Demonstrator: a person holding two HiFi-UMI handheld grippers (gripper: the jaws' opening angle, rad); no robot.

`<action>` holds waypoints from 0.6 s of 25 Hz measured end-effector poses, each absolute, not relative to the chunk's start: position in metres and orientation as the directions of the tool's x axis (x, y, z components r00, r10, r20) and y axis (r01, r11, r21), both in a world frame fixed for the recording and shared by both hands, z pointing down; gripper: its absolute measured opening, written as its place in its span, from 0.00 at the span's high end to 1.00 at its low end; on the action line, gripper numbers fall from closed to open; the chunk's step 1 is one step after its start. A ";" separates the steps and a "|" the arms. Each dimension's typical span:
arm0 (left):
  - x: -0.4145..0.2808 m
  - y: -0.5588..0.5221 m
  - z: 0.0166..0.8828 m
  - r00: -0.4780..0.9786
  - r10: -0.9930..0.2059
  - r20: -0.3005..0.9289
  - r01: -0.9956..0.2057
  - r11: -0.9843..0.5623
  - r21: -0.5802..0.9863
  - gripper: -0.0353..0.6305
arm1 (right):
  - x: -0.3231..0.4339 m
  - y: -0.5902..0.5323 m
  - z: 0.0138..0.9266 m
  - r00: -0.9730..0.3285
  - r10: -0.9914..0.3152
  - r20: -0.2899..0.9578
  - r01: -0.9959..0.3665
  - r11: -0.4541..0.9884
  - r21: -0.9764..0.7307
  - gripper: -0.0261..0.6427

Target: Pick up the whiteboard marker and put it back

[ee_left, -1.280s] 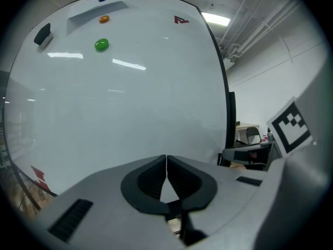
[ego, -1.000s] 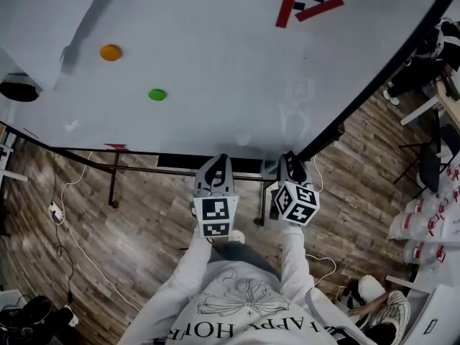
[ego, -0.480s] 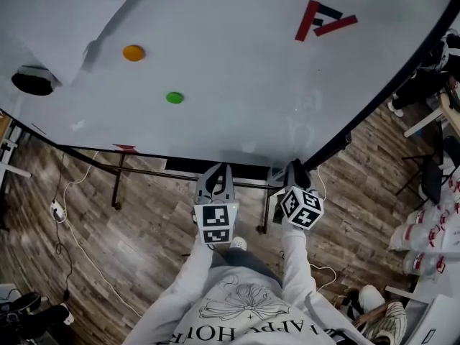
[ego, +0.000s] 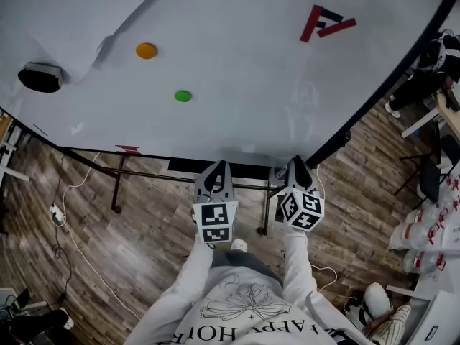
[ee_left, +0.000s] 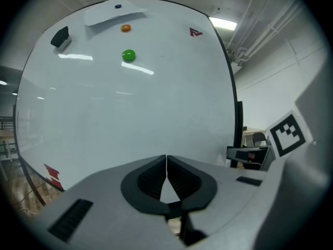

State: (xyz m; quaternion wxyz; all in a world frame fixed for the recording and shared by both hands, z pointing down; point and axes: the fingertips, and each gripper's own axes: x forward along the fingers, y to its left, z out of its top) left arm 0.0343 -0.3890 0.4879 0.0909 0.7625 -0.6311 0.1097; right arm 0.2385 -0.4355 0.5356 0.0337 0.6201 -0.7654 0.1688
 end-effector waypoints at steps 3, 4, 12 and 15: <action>0.032 -0.389 0.481 0.188 -0.945 0.269 -0.981 -0.195 -0.002 0.94 | 0.238 -0.431 0.522 -0.218 -0.946 0.241 -0.963 0.169 -0.209 0.86; 0.031 -0.389 0.478 0.190 -0.945 0.265 -0.980 -0.198 -0.003 0.94 | 0.238 -0.429 0.518 -0.213 -0.949 0.234 -0.964 0.165 -0.207 0.86; 0.024 -0.388 0.451 0.222 -0.952 0.213 -0.973 -0.230 -0.016 0.94 | 0.233 -0.412 0.477 -0.167 -0.971 0.172 -0.977 0.140 -0.162 0.86; 0.020 -0.387 0.439 0.229 -0.954 0.193 -0.971 -0.238 -0.023 0.94 | 0.231 -0.404 0.460 -0.154 -0.977 0.147 -0.980 0.132 -0.146 0.86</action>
